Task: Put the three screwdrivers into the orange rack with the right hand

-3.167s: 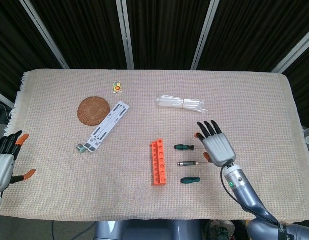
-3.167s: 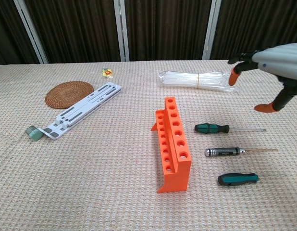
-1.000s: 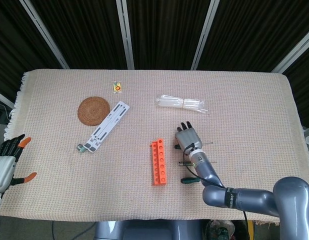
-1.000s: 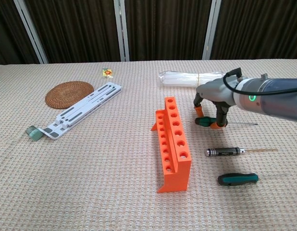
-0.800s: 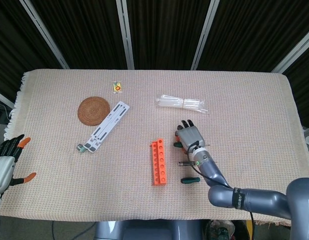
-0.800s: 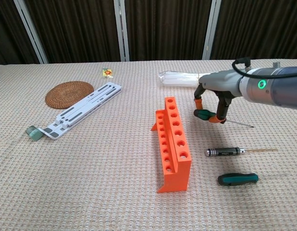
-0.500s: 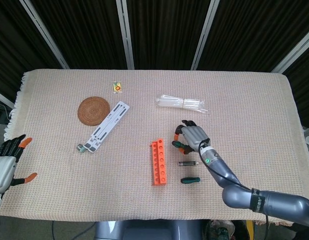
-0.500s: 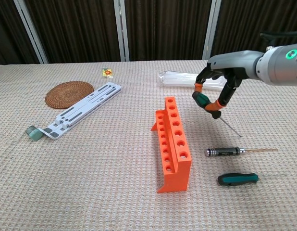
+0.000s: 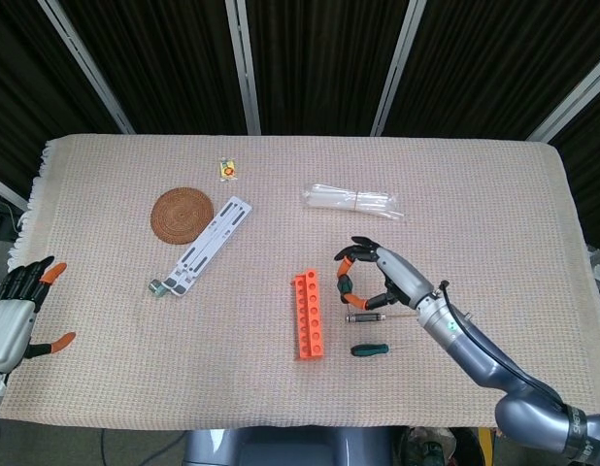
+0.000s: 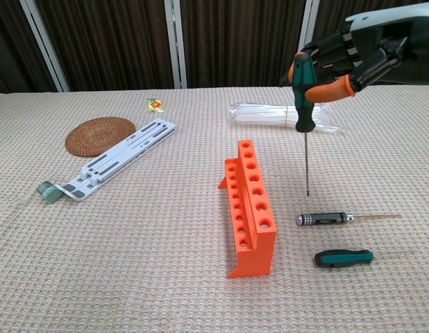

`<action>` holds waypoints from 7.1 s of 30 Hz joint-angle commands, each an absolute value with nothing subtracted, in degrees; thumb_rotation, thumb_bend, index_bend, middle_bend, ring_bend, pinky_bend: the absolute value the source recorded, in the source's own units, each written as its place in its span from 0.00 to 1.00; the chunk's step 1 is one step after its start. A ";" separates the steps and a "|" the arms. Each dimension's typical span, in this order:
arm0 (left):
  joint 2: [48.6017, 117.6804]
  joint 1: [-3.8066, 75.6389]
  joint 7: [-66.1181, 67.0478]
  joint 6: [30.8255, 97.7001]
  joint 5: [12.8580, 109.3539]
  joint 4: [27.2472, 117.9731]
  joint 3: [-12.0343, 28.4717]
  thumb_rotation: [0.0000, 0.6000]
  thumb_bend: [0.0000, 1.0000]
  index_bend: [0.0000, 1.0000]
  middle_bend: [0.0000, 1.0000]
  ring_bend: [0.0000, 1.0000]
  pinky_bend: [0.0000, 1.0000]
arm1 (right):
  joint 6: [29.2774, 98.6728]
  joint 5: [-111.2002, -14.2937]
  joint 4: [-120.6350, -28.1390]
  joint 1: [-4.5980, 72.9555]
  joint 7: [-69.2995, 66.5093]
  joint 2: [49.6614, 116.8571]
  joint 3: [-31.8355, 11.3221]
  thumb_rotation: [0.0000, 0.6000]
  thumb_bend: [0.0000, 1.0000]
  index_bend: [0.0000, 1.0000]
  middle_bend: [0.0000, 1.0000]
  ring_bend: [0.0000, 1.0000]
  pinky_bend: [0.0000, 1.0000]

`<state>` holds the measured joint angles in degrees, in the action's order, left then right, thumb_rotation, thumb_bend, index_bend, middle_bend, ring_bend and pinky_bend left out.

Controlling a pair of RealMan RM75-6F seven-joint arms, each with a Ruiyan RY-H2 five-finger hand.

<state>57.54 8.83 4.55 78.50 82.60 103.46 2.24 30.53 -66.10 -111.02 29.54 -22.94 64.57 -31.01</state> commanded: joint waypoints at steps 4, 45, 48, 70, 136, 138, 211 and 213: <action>57.25 9.03 5.67 78.32 82.55 104.40 2.20 1.00 0.15 0.09 0.00 0.00 0.00 | 31.88 -86.20 -114.21 24.14 -44.65 62.15 -31.23 1.00 0.38 0.68 0.25 0.00 0.00; 56.50 9.24 7.57 77.54 81.02 106.37 1.84 1.00 0.15 0.08 0.00 0.00 0.00 | 51.30 -96.88 -105.63 39.54 -51.98 66.13 -11.00 1.00 0.39 0.68 0.26 0.00 0.00; 56.53 9.17 7.46 77.57 81.05 106.30 1.76 1.00 0.15 0.08 0.00 0.00 0.00 | 51.72 -96.98 -106.26 39.72 -51.64 65.60 -10.51 1.00 0.39 0.68 0.26 0.00 0.00; 56.47 9.33 7.64 77.48 81.21 106.70 1.66 1.00 0.15 0.08 0.00 0.00 0.00 | 54.40 -95.46 -105.75 41.87 -53.22 65.46 -6.47 1.00 0.39 0.68 0.26 0.00 0.00; 56.26 8.68 6.25 78.39 83.12 106.47 0.85 1.00 0.15 0.08 0.00 0.00 0.00 | 62.80 -93.80 -94.21 37.13 -36.50 83.11 0.20 1.00 0.35 0.61 0.23 0.00 0.00; 56.24 8.63 6.20 78.46 83.08 106.45 0.87 1.00 0.15 0.08 0.00 0.00 0.00 | 62.61 -93.52 -94.03 37.11 -36.46 83.34 0.23 1.00 0.35 0.60 0.22 0.00 0.00; 59.95 7.36 6.19 80.73 80.93 100.74 2.24 1.00 0.15 0.09 0.00 0.00 0.00 | 52.54 -49.70 -100.73 50.33 45.15 78.14 -1.59 1.00 0.06 0.43 0.11 0.00 0.00; 59.98 7.40 5.99 80.64 81.00 100.41 2.23 1.00 0.15 0.09 0.00 0.00 0.00 | 52.70 -48.58 -101.01 50.71 46.02 78.76 -1.26 1.00 0.06 0.44 0.11 0.00 0.00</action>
